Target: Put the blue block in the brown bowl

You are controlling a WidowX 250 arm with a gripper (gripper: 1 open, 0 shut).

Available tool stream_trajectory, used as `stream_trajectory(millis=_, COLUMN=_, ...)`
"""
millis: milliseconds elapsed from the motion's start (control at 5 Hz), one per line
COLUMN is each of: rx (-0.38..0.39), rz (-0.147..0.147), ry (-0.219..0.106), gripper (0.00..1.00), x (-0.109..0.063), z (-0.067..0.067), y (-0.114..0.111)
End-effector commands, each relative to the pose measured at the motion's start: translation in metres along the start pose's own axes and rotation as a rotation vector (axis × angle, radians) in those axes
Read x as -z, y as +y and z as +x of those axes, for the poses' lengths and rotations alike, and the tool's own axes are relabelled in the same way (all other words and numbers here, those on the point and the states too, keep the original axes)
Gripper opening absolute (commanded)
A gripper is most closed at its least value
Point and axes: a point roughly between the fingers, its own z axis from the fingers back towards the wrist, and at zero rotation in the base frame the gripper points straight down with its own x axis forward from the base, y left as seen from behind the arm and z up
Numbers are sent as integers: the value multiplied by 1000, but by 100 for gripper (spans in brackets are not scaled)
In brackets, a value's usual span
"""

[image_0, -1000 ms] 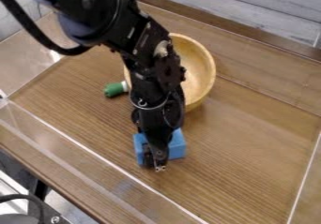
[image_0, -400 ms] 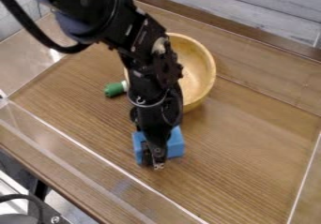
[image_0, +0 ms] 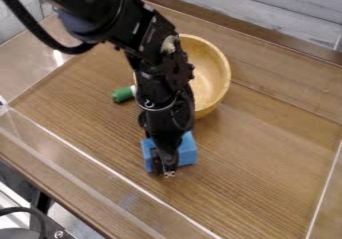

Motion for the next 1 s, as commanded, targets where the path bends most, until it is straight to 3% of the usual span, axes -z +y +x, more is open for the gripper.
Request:
stream_trajectory(millis=0, rx=-12, rz=32, ry=-43, gripper=0, x=-9, z=10, y=12)
stream_trajectory(millis=800, rx=-27, rz=20, ry=-52, gripper=0, x=-6, z=11, y=16)
